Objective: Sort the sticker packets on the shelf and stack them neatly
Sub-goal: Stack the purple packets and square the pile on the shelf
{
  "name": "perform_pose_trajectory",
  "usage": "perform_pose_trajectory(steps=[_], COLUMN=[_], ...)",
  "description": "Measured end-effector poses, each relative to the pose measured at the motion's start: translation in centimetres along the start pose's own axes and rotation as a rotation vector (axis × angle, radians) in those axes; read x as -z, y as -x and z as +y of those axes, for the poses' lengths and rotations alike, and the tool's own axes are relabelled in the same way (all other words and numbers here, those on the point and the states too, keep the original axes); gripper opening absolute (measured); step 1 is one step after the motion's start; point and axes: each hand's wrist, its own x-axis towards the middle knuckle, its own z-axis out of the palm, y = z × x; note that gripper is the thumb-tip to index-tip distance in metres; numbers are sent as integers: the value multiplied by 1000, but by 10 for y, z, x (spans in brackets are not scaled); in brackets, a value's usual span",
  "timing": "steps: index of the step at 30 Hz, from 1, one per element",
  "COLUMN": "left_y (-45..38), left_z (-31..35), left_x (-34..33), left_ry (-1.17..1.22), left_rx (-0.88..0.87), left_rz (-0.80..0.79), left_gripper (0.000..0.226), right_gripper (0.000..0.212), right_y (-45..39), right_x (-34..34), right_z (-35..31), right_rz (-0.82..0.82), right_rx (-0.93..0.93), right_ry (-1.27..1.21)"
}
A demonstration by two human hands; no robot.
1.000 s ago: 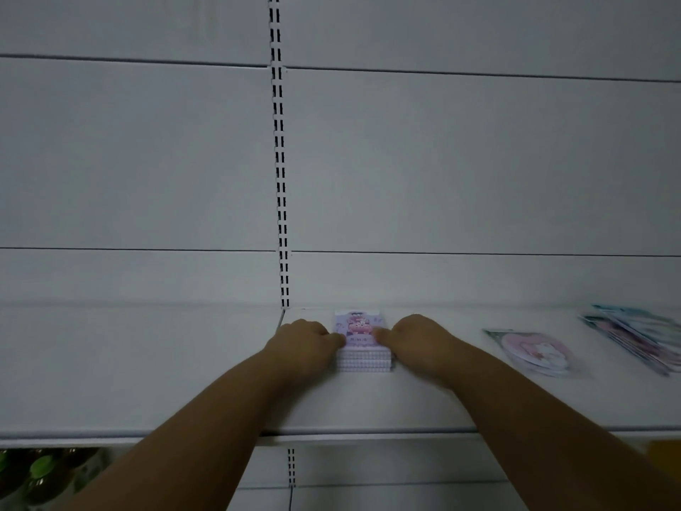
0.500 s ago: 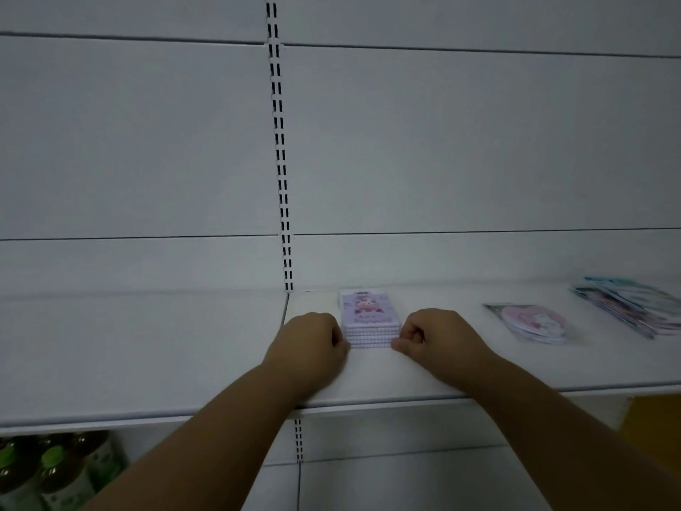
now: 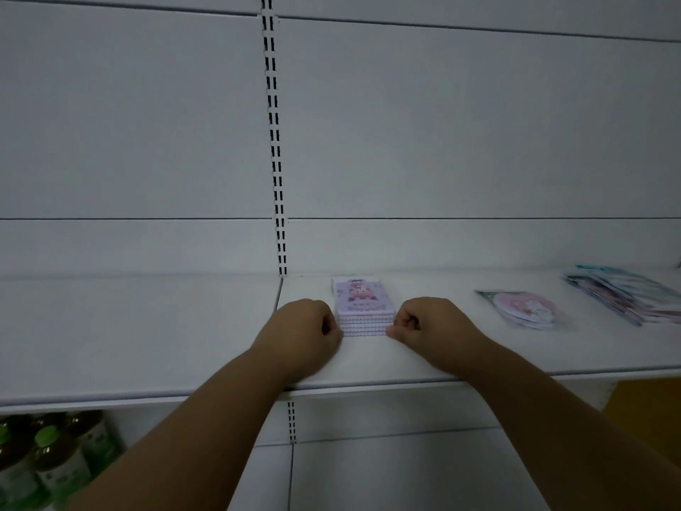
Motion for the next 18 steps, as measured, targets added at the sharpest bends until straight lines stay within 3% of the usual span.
perform_pose_trajectory(steps=[8, 14, 18], left_y=[0, 1, 0], left_z=[1, 2, 1], left_x=[1, -1, -2], left_ry=[-17, 45, 4], left_rx=[-6, 34, 12], left_rz=[-11, 65, 82], left_gripper=[18, 26, 25], right_gripper=[18, 24, 21], right_y=[1, 3, 3], right_x=[3, 2, 1], right_z=[3, 4, 1], right_rz=[-32, 84, 69], right_rx=[50, 66, 106], right_ry=[-11, -24, -20])
